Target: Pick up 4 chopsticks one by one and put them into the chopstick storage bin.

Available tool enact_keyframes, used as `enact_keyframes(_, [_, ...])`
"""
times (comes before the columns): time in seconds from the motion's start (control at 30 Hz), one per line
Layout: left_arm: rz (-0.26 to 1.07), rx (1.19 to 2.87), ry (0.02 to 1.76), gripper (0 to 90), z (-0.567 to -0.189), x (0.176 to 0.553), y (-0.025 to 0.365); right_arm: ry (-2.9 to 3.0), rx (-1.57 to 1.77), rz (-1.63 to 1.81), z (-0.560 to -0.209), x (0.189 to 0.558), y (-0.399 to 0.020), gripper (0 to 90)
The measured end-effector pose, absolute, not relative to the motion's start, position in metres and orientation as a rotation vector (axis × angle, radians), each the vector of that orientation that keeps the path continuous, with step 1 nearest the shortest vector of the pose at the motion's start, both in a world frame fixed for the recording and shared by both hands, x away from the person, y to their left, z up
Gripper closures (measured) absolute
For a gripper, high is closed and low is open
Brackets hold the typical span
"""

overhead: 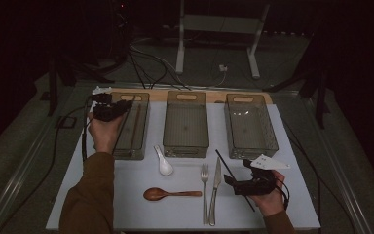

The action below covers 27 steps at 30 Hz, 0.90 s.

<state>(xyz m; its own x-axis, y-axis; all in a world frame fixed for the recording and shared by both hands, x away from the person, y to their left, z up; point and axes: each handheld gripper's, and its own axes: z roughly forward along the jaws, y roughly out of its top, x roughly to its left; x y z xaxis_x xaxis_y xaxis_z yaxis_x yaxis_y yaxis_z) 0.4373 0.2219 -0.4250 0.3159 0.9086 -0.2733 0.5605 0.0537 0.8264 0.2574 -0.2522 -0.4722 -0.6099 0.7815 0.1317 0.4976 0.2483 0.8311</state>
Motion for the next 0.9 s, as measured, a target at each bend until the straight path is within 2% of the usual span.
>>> enact_keyframes(0.07, [0.486,1.609,1.358,48.9,-0.422,0.435,0.221,2.215,1.181,1.296,-0.472,0.257,-0.253,3.9])
enact_keyframes(0.13, [0.499,1.606,1.355,42.5,-0.42,0.433,0.222,2.213,1.181,1.297,-0.472,0.257,-0.253,3.8])
enact_keyframes(0.27, [0.511,1.612,1.336,35.5,-0.415,0.427,0.223,2.209,1.182,1.295,-0.471,0.257,-0.253,3.7])
enact_keyframes(0.4, [0.534,1.627,1.335,17.6,-0.411,0.422,0.224,2.206,1.179,1.293,-0.471,0.257,-0.254,3.5])
enact_keyframes(0.5, [0.543,1.624,1.326,14.9,-0.408,0.415,0.227,2.203,1.182,1.294,-0.471,0.257,-0.254,3.3])
enact_keyframes(0.67, [0.538,1.642,1.295,3.1,-0.405,0.402,0.231,2.209,1.185,1.287,-0.471,0.258,-0.255,2.8])
enact_keyframes(0.9, [0.543,1.682,1.254,0.6,-0.401,0.385,0.234,2.22,1.181,1.28,-0.472,0.259,-0.255,2.3])
